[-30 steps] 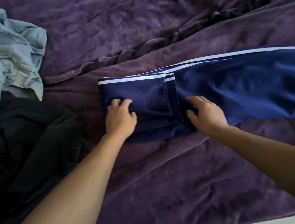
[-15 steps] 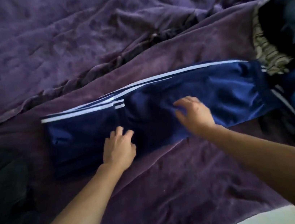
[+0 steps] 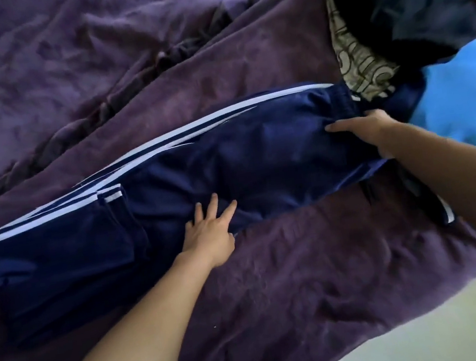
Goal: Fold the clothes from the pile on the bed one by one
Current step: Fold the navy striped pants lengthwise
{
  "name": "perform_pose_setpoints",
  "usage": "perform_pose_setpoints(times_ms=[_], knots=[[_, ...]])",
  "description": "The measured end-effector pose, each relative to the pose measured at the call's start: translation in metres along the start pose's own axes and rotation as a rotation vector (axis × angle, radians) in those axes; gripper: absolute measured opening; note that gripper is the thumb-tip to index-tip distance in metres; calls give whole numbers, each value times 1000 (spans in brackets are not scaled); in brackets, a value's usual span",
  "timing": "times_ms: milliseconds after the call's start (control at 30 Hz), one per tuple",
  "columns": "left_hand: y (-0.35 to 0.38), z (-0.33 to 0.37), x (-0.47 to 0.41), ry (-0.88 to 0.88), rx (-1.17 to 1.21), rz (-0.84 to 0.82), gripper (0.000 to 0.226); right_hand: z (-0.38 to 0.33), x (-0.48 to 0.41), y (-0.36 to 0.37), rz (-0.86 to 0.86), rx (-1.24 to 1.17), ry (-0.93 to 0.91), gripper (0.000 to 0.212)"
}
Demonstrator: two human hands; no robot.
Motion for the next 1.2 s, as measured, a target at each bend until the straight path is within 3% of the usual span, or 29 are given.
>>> perform_pose_setpoints(times_ms=[100, 200, 367, 533, 600, 700, 767, 833, 933, 1033, 1133, 1200], knots=[[-8, 3, 2, -12, 24, -2, 68, -10, 10, -16, -195, -43, 62, 68], [-22, 3, 13, -27, 117, 70, 62, -37, 38, -28, -200, -34, -133, 48], [-43, -31, 54, -129, 367, 286, 46, -96, 117, -1, -324, -41, -422, 32], [-42, -90, 107, -286, 439, 428, 36, -150, 208, 91, -41, 548, -912, 44], [-34, -114, 125, -355, 456, 460, 34, -149, 234, 146, -128, 667, -954, 38], [-20, -141, 147, -442, 492, 457, 34, -123, 260, 220, -421, 822, -897, 45], [-13, -152, 157, -475, 519, 448, 37, -105, 276, 243, -503, 895, -909, 51], [-12, -156, 159, -472, 563, 464, 40, -97, 289, 243, -431, 806, -1045, 50], [-19, -149, 153, -427, 617, 508, 40, -93, 305, 208, -380, 380, -1218, 29], [-33, -134, 137, -420, 725, 575, 33, -90, 288, 162, -185, 135, -1189, 10], [-51, -120, 116, -471, 987, 632, 26, -81, 240, 144, 17, 360, -1066, 29], [-70, -108, 103, -358, 866, 790, 37, -68, 220, 157, -51, 666, -1062, 50]])
Point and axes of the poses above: each hand's wrist, its own x-axis away from the middle knuckle, its own y-axis out of the palm, z = x × y, the point moved 4 cm from there along -x, towards the middle knuckle, and after that the axes turned 9 degrees about z, right-handed, at the moved point
